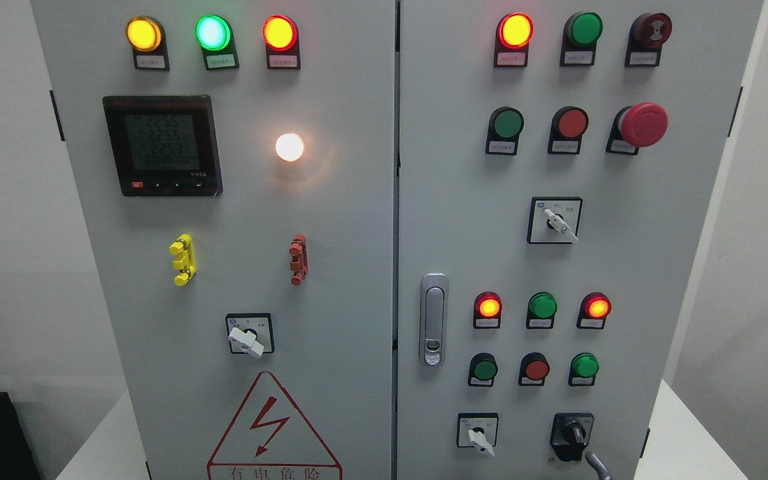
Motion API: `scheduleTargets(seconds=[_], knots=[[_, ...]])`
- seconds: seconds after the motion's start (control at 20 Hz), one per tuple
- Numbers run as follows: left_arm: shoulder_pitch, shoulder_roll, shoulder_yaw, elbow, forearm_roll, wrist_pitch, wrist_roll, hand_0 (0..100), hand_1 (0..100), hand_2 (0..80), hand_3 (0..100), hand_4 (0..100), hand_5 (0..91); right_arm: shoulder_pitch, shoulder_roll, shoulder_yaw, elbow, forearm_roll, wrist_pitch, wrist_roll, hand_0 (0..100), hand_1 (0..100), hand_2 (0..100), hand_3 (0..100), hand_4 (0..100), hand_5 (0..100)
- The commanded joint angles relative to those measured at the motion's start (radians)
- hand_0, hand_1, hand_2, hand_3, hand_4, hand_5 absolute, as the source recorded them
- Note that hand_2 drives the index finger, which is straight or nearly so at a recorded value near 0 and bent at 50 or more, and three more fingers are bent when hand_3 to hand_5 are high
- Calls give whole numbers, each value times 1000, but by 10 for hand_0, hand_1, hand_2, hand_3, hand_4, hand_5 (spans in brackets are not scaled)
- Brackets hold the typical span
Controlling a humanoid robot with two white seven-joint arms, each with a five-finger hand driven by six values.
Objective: Trip black knob to open circuit
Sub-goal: 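Raise the right hand up to the black rotary knob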
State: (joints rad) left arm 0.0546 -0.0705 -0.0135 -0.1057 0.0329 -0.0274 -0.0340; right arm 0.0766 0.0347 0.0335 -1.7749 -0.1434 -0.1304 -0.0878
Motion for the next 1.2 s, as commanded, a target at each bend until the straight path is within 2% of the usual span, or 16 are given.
scheduleTargets(seconds=[0.0,0.9,1.15], knots=[[-2,-2,1,0,2,0,0,120,389,0,0,0,0,-15,-2,0,-18,-2,-3,5,561,809,0,1000,964,868],[-2,-2,1,0,2,-2,0,120,389,0,0,0,0,-17,-2,13,-15,-2,-3,3,567,811,0,1000,962,864],[-4,-2,1,0,2,-2,0,120,389,0,0,0,0,-15,-2,32,-14,-2,-1,2,567,809,0,1000,962,865]])
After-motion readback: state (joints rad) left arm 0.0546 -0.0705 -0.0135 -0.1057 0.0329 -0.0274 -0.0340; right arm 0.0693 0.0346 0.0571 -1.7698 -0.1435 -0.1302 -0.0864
